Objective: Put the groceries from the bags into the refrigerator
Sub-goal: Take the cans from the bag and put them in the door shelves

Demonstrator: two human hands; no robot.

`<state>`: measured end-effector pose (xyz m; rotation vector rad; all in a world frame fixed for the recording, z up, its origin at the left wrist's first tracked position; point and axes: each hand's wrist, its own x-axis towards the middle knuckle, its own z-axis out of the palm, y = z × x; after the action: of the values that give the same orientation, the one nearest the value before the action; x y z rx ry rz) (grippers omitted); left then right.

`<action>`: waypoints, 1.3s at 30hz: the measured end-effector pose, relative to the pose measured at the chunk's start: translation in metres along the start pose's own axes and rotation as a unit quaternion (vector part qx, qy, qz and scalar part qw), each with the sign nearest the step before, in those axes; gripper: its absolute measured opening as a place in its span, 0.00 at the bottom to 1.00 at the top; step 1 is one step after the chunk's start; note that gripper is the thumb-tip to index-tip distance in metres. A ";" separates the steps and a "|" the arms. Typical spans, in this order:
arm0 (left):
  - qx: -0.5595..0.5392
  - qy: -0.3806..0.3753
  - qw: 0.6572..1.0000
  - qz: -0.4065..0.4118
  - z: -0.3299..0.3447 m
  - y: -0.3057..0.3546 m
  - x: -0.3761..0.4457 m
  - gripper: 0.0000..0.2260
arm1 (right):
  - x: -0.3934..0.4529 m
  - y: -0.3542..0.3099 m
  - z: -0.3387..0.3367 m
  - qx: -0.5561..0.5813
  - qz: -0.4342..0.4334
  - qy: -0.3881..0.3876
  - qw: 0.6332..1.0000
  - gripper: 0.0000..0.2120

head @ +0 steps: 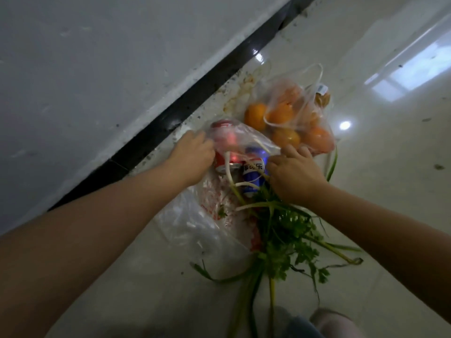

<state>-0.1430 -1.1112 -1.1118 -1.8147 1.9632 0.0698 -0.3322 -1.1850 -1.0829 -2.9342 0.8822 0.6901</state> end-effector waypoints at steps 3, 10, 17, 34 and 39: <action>0.025 -0.024 0.998 -0.046 0.007 -0.007 0.008 0.17 | 0.011 0.008 0.000 0.096 0.011 0.051 0.994 0.11; -0.019 -0.048 0.993 -0.107 0.005 -0.021 0.005 0.27 | -0.004 -0.005 0.006 0.057 -0.141 0.088 0.984 0.10; -0.015 0.006 0.997 -0.080 0.005 -0.019 0.014 0.31 | 0.020 -0.019 -0.014 -0.035 -0.137 0.035 0.989 0.19; -0.069 0.138 0.960 0.232 0.028 -0.026 0.009 0.14 | 0.061 0.010 -0.002 0.062 -0.028 -0.005 0.998 0.16; -0.032 0.071 0.985 0.153 0.026 -0.023 0.016 0.15 | 0.062 0.000 0.008 0.237 0.137 0.019 0.962 0.15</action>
<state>-0.1141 -1.1201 -1.1344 -1.5781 2.3531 0.1047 -0.2893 -1.2163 -1.1156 -2.4325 1.2671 0.3562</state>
